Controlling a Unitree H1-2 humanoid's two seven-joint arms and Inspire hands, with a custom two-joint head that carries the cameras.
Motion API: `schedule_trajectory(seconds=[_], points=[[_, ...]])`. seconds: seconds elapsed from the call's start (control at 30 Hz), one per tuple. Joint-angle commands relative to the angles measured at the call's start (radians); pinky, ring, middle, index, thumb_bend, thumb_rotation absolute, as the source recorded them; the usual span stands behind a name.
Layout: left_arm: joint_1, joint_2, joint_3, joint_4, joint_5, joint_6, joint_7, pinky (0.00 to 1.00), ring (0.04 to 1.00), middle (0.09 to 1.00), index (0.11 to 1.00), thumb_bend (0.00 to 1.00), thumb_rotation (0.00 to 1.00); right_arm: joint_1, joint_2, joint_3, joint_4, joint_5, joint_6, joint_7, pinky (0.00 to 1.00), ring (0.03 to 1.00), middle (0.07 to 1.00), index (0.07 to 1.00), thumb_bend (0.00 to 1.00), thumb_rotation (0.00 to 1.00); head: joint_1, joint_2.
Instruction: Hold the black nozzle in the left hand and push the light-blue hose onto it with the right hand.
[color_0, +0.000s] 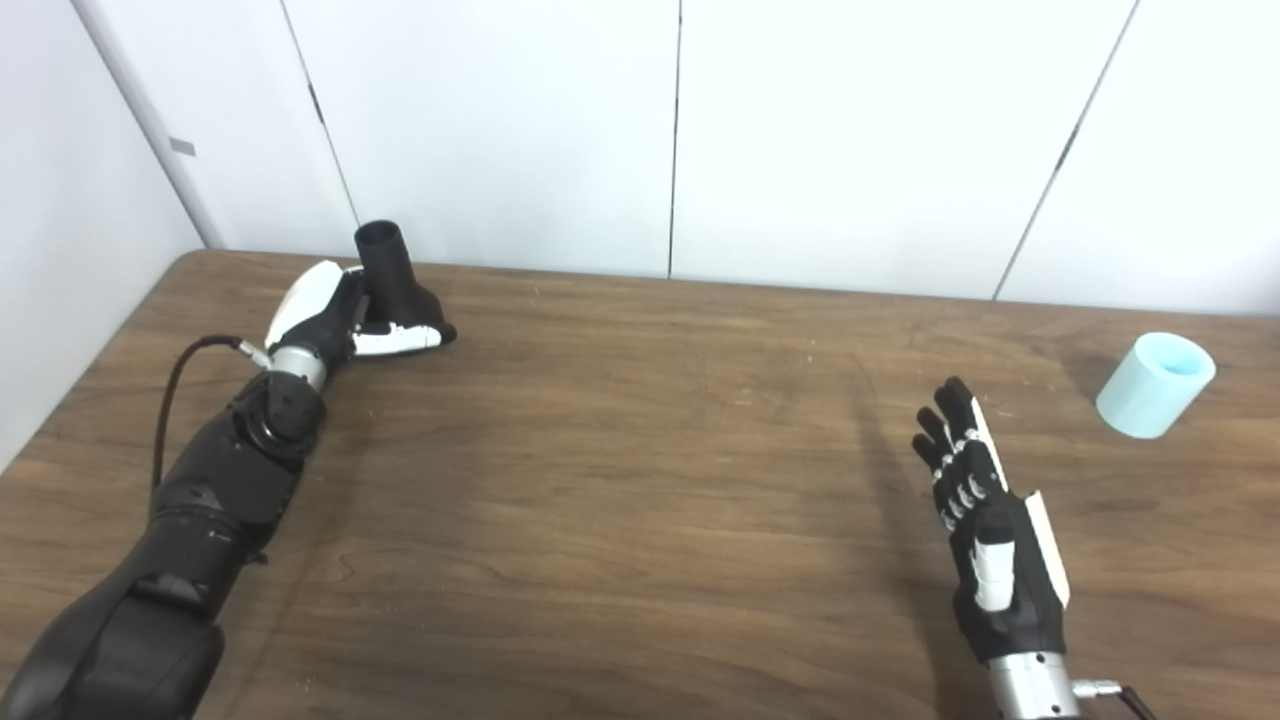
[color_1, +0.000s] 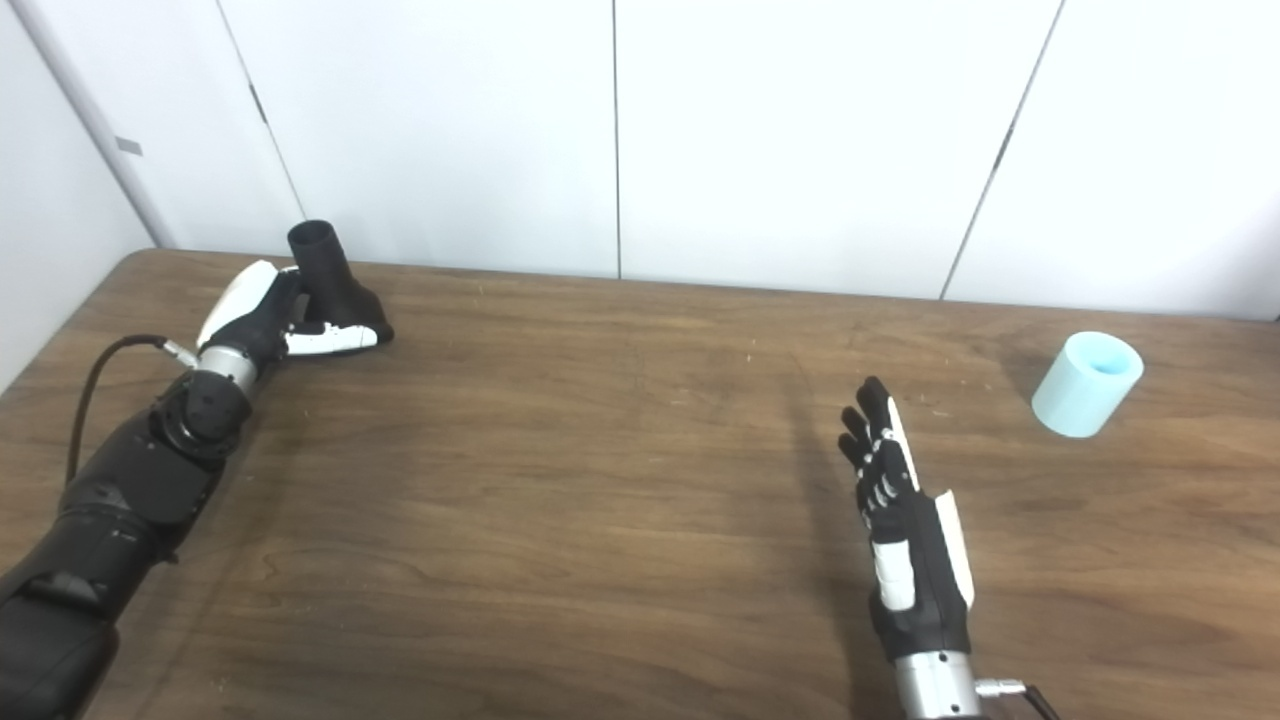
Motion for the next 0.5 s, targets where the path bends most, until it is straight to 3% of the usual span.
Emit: schedule_trajectory(seconds=[0.0,0.17,0.33,0.47], points=[[0.011,-0.013,-0.026,0.003,0.012,-0.006,-0.056,1.0,0.83,0.69,0.649,0.87,0.49,0.033,0.014,0.009,0.017,0.007,-0.004,-0.004,0.96,0.977,1.0,1.0,0.7,1.0,0.002,0.0],[0.016,-0.013,-0.024,0.009,0.015,-0.017,-0.031,0.98,0.792,0.679,0.605,0.85,0.48,0.032,0.012,0.009,0.017,0.006,-0.003,-0.003,0.95,0.977,1.0,1.0,0.7,1.0,0.002,0.0],[0.029,-0.029,-0.034,0.024,0.033,-0.051,0.029,0.7,0.565,0.529,0.492,0.78,0.43,0.035,0.011,0.01,0.013,0.006,0.0,-0.003,0.95,0.977,1.0,1.0,0.7,1.0,0.003,0.003],[0.018,-0.031,-0.048,0.071,0.041,-0.073,0.024,0.72,0.457,0.427,0.425,0.76,0.47,0.036,0.01,0.01,0.01,0.006,0.001,-0.003,0.95,0.977,1.0,1.0,0.7,1.0,-0.001,0.007]])
